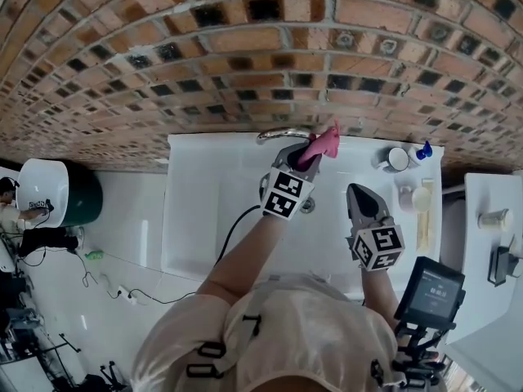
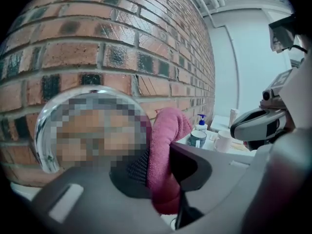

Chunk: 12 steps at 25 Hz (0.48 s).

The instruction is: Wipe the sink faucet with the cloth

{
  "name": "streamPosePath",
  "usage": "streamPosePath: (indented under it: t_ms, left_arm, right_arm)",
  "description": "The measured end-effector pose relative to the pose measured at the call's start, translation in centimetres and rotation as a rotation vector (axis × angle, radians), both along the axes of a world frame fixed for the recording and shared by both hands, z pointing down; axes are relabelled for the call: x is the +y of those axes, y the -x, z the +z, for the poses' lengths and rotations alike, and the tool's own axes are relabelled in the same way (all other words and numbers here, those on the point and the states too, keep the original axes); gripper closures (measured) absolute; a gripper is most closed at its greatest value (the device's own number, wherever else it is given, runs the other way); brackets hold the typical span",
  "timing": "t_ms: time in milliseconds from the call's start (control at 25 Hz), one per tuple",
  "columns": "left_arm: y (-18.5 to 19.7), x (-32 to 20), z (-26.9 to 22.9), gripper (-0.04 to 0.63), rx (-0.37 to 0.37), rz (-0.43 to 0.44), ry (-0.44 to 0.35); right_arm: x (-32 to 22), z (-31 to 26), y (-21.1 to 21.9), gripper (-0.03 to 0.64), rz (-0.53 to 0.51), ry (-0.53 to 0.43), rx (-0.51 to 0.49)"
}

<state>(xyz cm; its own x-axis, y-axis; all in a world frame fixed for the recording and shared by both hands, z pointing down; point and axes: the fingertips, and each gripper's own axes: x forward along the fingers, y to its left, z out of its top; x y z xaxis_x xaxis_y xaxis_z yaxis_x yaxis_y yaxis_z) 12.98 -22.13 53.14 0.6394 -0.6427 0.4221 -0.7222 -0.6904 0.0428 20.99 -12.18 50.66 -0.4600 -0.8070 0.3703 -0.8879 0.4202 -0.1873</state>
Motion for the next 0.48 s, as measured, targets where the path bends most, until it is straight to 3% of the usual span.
streamPosePath:
  t_ms: [120, 280, 400, 480]
  left_arm:
    - [0.4, 0.7, -1.8, 0.502, 0.078, -0.016, 0.012]
    - [2.3, 1.5, -6.7, 0.502, 0.127, -0.040, -0.088]
    - [5.8, 1.4, -9.2, 0.500, 0.153, -0.135, -0.157]
    - [8.7, 1.1, -9.5, 0.500, 0.162, -0.209, -0.164]
  right_arm:
    - [-0.1, -0.2, 0.6, 0.626, -0.017, -0.006, 0.001]
    - [0.0, -0.7, 1.5, 0.626, -0.032, -0.015, 0.001]
    - [0.3, -1.1, 3.0, 0.626, -0.056, -0.024, 0.001]
    - [0.6, -1.5, 4.2, 0.626, -0.075, -0.032, -0.001]
